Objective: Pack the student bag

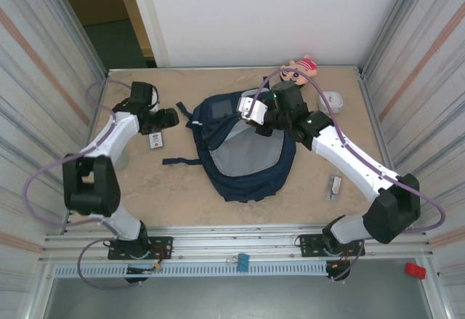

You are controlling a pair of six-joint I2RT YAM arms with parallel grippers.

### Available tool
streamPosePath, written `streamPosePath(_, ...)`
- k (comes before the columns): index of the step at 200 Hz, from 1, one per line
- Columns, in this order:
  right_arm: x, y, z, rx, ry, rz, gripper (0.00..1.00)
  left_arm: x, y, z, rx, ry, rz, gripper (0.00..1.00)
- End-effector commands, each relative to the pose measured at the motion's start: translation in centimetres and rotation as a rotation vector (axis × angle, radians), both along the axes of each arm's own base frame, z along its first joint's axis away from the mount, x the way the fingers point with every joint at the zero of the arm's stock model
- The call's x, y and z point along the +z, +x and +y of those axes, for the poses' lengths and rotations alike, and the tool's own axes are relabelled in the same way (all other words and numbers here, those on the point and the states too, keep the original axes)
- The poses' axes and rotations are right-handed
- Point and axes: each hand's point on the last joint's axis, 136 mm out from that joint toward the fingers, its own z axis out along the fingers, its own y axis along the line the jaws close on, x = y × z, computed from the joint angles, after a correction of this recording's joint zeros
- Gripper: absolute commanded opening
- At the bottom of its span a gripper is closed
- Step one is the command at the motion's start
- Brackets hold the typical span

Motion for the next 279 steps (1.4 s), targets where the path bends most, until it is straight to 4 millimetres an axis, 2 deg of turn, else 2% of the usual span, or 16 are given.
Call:
streamPosePath(1,1.9,-0.3,0.9,0.005,0.081,-0.029,0.0,-2.7,-0.7,1.9,0.095,0.076,0.135,0.82)
streamPosePath(28,1.5,-0.6,1.3,0.009,0.069,-0.023,0.0,-5.0,-0.3,3.4,0.125,0.14,0.204,0.81)
streamPosePath(77,0.6,-1.4,1.7,0.029,0.072,0.004,0.0,-5.5,-0.1,5.0,0.146,0.2,0.221,0.8)
streamPosePath(161,0.9,-1.8,2.1,0.042,0.083,0.007,0.0,-8.3,-0.1,5.5,0.154,0.192,0.295,0.77)
streamPosePath(214,1.2,-2.2,2.3,0.06,0.096,0.009,0.0,-9.1,0.1,6.3,0.176,0.193,0.307,0.74)
streamPosePath(246,1.3,-2.4,2.5,0.065,0.102,0.012,0.0,-9.6,0.2,6.5,0.17,0.192,0.313,0.65)
streamPosePath(279,1.8,-2.7,2.5,0.075,0.115,0.008,0.0,-10.1,0.1,6.3,0.164,0.173,0.329,0.67)
